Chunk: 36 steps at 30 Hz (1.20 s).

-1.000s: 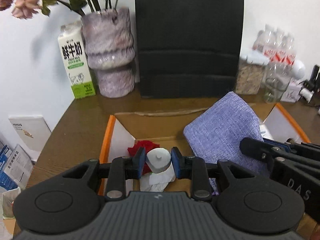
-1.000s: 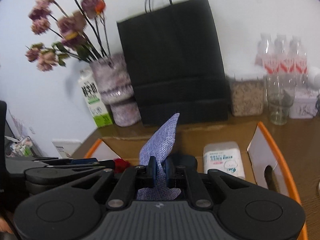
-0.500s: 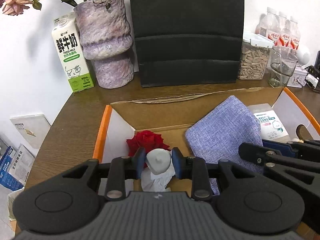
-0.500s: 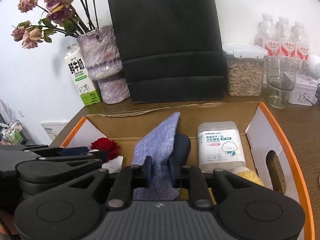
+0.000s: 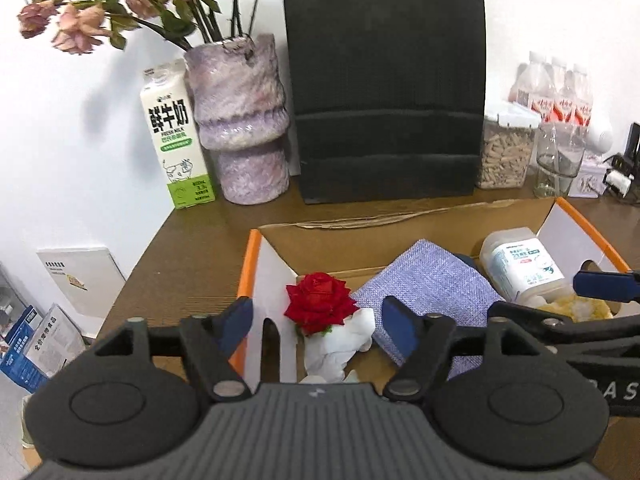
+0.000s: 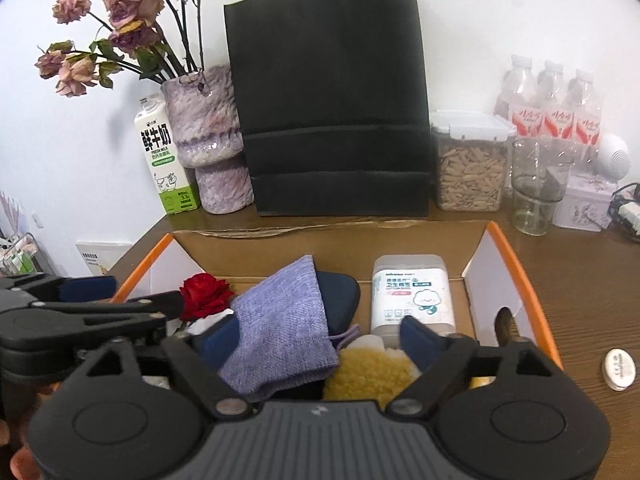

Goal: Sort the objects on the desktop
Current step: 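Open both grippers to drop the bag and cap into the box, then move both tools back toward the braided cable and white caps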

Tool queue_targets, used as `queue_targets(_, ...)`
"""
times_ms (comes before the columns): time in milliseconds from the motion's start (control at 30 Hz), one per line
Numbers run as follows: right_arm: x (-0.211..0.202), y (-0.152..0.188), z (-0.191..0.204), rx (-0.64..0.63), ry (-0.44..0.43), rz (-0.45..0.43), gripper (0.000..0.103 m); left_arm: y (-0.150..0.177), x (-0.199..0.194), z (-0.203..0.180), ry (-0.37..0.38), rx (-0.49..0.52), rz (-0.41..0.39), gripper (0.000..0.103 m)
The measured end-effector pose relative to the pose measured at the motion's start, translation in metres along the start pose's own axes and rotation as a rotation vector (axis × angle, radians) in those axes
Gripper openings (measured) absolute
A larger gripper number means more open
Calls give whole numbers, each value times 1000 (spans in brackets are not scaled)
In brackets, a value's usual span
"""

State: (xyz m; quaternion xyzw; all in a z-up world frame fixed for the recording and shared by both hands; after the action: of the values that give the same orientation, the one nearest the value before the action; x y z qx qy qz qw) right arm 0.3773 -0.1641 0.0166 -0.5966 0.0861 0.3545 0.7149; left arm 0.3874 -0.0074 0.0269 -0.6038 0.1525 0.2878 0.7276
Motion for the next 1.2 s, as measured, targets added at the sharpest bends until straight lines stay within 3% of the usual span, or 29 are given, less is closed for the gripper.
queue_targets(133,-12,0,2,-3,7,-8,103,3,-13,10,-28,-35,-31,103)
queue_targets(667,-82,14,31,-125,16,-87,103,26,-90,32,8,-85,-187,103)
queue_targets(933,-125,51,42,-178,-9,-109,103,65,-133,48,35,-92,-272,103)
queue_targets(1200,-152,96,45,-157,-35,-102,103,108,-152,63,54,-154,-248,103)
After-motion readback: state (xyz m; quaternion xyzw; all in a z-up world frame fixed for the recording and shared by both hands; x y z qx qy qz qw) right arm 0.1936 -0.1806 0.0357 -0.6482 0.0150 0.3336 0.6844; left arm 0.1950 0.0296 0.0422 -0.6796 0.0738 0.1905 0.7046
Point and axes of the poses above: each gripper's, at about its wrist camera, not at the fingertips, and x roughly the way its jaws point, z to its left, y to its underside, the point moved 2 cm from there along x, roughly the way its jaws point, and after that the axes turned 11 degrees about -y, right-handed, at the moved point
